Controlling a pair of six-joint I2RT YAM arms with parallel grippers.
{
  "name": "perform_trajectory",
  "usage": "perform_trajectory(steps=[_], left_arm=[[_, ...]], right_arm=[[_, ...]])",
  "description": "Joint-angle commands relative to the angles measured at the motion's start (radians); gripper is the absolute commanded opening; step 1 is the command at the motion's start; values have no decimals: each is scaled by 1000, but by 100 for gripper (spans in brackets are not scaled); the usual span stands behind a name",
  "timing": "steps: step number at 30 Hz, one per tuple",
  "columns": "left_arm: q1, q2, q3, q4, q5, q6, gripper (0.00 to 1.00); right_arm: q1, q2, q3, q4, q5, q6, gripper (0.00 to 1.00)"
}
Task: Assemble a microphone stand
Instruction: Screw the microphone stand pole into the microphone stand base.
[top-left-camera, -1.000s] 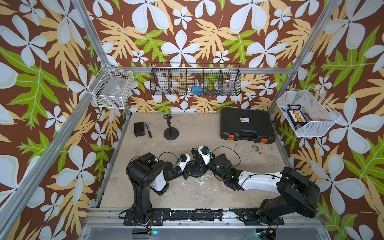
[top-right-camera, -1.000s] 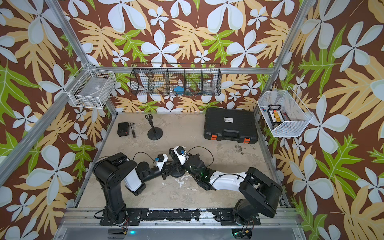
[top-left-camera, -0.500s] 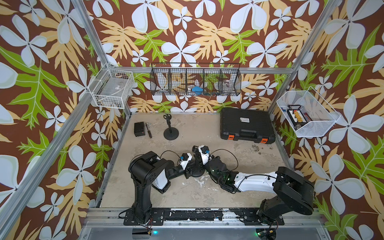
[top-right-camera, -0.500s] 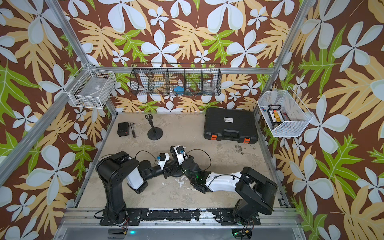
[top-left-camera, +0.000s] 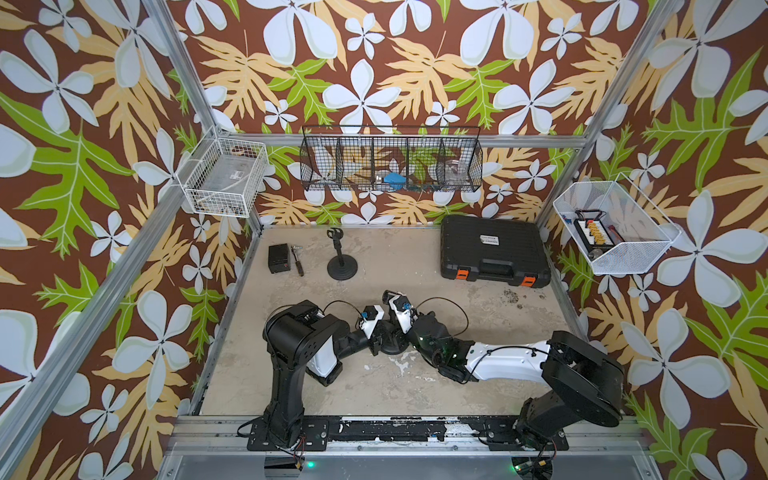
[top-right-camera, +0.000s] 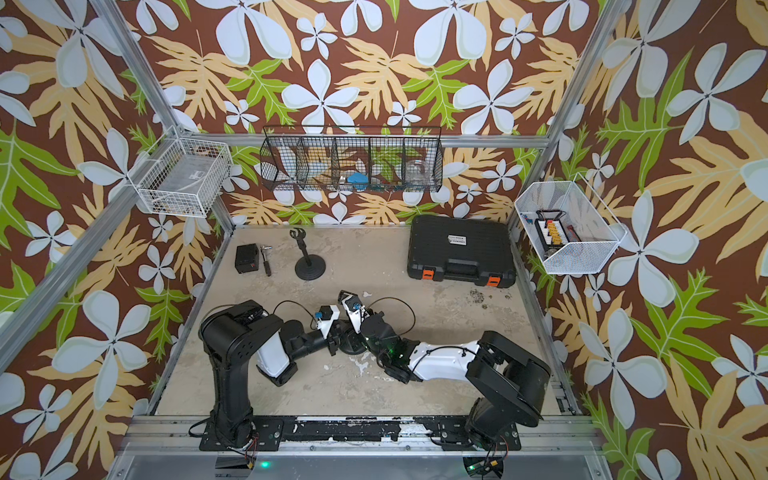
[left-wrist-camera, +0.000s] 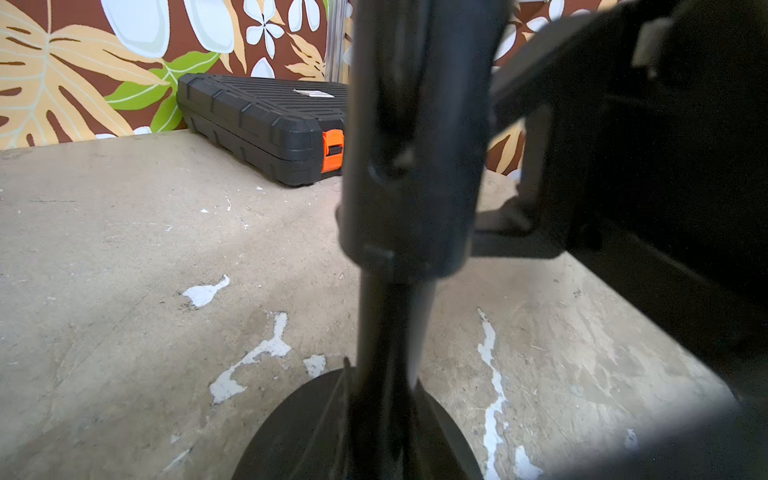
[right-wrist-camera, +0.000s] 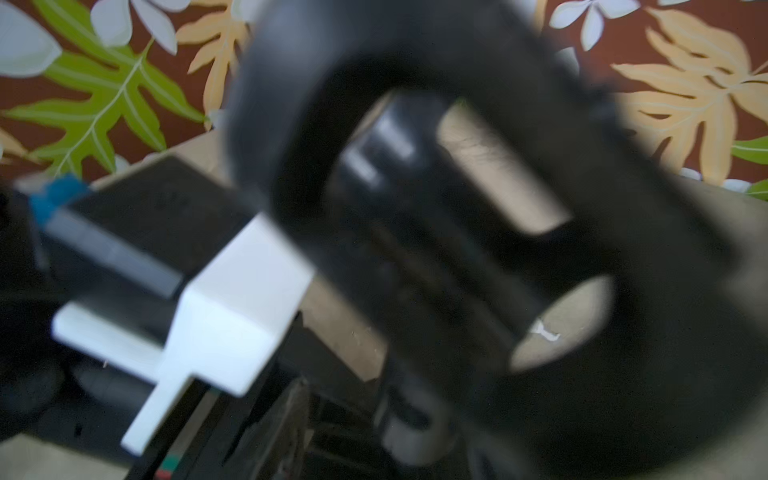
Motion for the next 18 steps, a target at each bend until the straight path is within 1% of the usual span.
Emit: perform_trajectory(steps=[1,5,9,11,14,18], left_arm=[[0,20,-6,93,3,5,21],[0,19,-10,93,2,9,20],[0,17,-12,92,5,10,19],[0,17,-12,91,6,10,18],[0,15,-12,91,8,9,18],[0,13,-15,92,10,9,17]], right_arm=[[-26,-43,-29,16,-186,-75,63],[-94,-93,-66,13,-391,-164,63],[-205,-139,-102,19,-591,-184,60],[-253,-156,-116,21,-658,-199,58],[-300,-159,-104,-22,-689,-245,54],[-324,-145,-87,-39,-712,-287,49]])
